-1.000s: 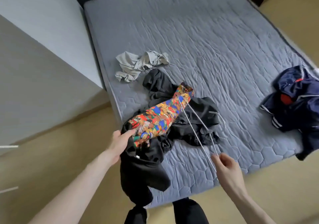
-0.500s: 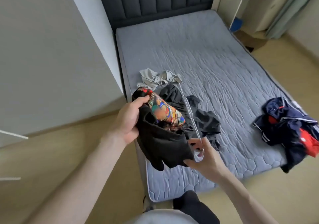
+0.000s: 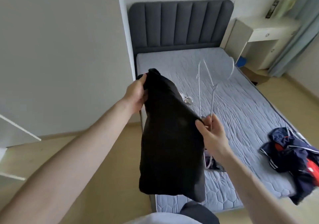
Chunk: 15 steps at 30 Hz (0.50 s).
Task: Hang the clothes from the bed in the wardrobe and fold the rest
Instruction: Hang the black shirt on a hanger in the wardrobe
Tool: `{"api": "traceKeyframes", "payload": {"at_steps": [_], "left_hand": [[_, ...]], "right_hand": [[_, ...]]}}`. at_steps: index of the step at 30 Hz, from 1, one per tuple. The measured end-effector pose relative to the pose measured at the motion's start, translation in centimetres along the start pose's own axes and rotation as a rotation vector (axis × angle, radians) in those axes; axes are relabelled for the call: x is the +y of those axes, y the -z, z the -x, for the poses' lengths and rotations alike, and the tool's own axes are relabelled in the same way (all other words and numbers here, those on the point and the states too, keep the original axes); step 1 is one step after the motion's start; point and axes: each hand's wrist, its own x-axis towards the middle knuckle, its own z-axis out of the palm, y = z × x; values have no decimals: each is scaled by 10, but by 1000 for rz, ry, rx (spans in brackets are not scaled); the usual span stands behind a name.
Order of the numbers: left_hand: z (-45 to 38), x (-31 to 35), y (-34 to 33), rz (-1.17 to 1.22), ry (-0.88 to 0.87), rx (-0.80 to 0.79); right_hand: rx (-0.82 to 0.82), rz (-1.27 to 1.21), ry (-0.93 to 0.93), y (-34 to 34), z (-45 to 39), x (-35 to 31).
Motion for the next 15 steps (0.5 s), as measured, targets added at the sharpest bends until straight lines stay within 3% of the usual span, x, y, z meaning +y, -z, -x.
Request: {"api": "traceKeyframes", "payload": {"at_steps": [5, 8, 12, 15], "left_hand": [[26, -70, 37, -544, -2, -159], [78, -135, 66, -977, 26, -413], [139, -201, 79, -1412, 233, -758], [157, -231, 64, -1425, 219, -647]], "right_hand": [[53, 161, 98, -33, -28, -35], [59, 142, 2, -48, -34, -31], [81, 21, -99, -60, -32, -21], [86, 21, -112, -74, -31, -24]]}}
